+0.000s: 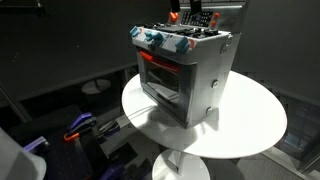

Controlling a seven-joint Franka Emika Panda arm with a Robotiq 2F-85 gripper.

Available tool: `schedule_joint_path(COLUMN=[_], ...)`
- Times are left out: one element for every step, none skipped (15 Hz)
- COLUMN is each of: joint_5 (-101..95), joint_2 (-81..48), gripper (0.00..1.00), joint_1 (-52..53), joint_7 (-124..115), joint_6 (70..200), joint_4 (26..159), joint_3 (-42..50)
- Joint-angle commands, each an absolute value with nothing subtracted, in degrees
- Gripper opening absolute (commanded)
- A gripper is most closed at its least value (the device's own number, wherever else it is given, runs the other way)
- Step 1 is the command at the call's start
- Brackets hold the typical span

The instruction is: Press a button on the stove

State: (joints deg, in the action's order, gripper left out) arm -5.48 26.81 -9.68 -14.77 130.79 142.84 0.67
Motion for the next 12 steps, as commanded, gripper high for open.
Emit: schedule_joint_path(joint_5=[-5.23, -5.48, -5.69, -5.65, -5.71, -5.77, -5.75, -5.87, -5.99, -6.40, -6.41, -6.31], joint_2=[20.60, 18.89, 17.31, 15.70, 14.11, 12.51, 11.10, 9.55, 8.09, 6.66, 5.34, 4.03], gripper=[1.00, 1.00, 1.00, 1.00, 1.00, 1.00, 1.00, 1.00, 1.00, 1.00, 1.00, 1.00], joint_1=[-9.76, -9.80, -9.80, -9.67, -9.59, -9.50, -9.34, -9.20, -9.02, -8.90, -8.66, -8.40], joint_7=[-19.98, -21.17, -22.20, -22.88, -23.78, -24.59, -25.20, -25.87, -26.54, -27.50, -27.98, -28.29], joint_6=[135.38, 136.90, 137.95, 138.64, 139.22, 139.40, 139.54, 139.38, 139.02, 139.00, 138.94, 138.86], joint_4=[137.73, 136.70, 135.60, 134.43, 133.23, 131.91, 130.72, 129.33, 127.95, 126.69, 125.47, 124.22], joint_3=[-0.93, -1.34, -1.67, -1.84, -2.00, -2.07, -2.00, -1.90, -1.74, -1.64, -1.40, -1.15])
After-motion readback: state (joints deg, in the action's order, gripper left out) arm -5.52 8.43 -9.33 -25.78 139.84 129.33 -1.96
